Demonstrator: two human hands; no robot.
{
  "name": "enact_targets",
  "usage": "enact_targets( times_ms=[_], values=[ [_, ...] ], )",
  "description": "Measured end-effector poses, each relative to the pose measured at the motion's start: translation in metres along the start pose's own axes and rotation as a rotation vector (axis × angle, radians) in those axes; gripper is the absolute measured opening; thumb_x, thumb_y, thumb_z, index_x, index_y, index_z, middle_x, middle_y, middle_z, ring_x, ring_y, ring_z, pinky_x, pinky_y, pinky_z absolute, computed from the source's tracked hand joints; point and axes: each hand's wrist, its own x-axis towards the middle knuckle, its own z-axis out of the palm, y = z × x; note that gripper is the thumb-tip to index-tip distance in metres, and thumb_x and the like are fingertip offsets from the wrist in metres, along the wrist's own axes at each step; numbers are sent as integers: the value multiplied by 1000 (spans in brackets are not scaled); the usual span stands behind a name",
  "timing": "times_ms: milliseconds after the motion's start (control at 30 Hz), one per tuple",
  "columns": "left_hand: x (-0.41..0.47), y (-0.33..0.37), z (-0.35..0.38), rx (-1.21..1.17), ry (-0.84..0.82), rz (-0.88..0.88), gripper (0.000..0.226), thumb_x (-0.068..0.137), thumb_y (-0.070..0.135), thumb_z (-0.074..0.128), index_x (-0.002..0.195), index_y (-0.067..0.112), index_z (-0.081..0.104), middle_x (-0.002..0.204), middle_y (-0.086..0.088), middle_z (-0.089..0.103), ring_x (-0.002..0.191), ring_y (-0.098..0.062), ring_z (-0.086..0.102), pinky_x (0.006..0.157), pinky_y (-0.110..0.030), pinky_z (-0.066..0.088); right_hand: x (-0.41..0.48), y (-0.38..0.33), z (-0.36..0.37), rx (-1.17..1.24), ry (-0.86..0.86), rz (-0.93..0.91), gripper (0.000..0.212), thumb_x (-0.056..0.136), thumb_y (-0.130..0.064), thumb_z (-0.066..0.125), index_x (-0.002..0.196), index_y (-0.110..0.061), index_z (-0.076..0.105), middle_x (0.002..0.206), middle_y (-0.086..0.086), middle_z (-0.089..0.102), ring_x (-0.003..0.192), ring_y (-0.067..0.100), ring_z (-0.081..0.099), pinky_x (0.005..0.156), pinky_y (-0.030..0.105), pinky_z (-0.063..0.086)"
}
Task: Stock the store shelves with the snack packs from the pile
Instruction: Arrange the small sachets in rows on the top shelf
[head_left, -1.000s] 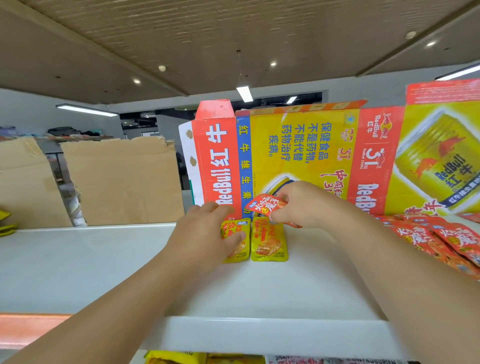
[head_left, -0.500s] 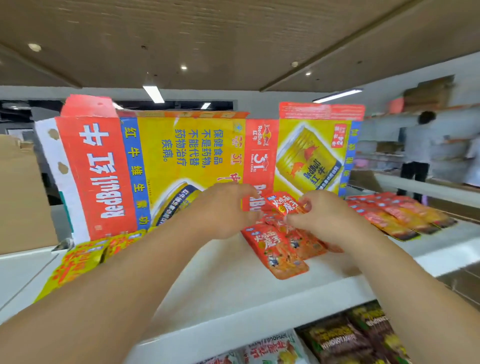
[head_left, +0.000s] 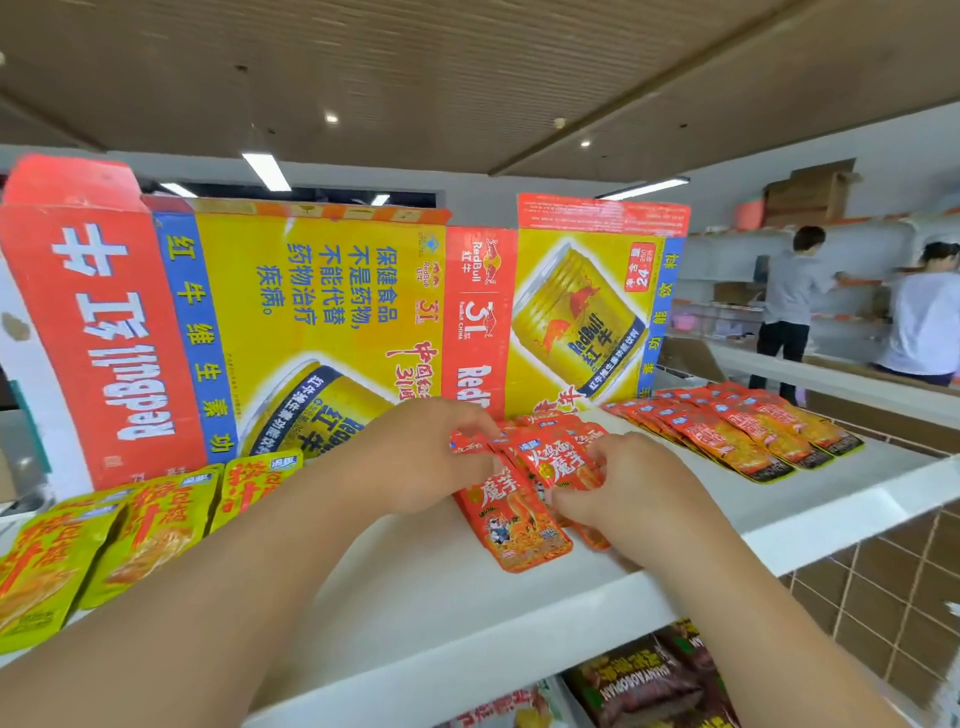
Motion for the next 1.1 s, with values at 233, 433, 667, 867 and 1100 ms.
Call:
enact_targets(
  times_ms=[233, 433, 667, 867, 1100],
  values=[
    [-2, 9, 2, 14, -29, 18, 24, 89, 43, 72, 113, 42, 68, 116, 22, 60, 108, -2, 55, 83, -17, 43, 1, -1, 2, -65, -3, -4, 62, 73, -66, 70, 115, -20, 65, 111, 1, 62, 101, 22, 61, 81, 34, 51],
    [-3, 8, 1, 55, -50, -9, 31, 88, 48, 71, 119, 42, 68, 123, 21, 61, 113, -5, 57, 95, -26, 48, 0, 0, 2, -93, -30, -25, 66, 77, -70, 68, 119, -19, 65, 114, 0, 61, 103, 21, 60, 83, 35, 51],
    [-2, 7, 8, 118, -118, 16, 32, 83, 51, 73, 114, 43, 70, 114, 20, 67, 96, -3, 60, 86, -28, 53, 1, 1, 2, -82, -28, -44, 65, 76, -71, 68, 122, -24, 63, 114, -2, 59, 104, 20, 58, 80, 32, 47],
    [-2, 6, 8, 113, -134, 29, 34, 82, 48, 74, 115, 43, 70, 115, 17, 67, 96, -6, 61, 88, -31, 53, 1, 0, 3, -72, -35, -52, 68, 78, -70, 68, 127, -23, 61, 124, -1, 58, 111, 21, 58, 88, 34, 49],
    [-2, 7, 8, 117, -144, 35, 32, 82, 48, 75, 113, 44, 69, 113, 18, 66, 97, -5, 60, 89, -33, 54, 2, 0, 3, -69, -64, -62, 66, 79, -68, 69, 127, -24, 61, 126, -1, 58, 111, 22, 59, 87, 34, 49]
  ],
)
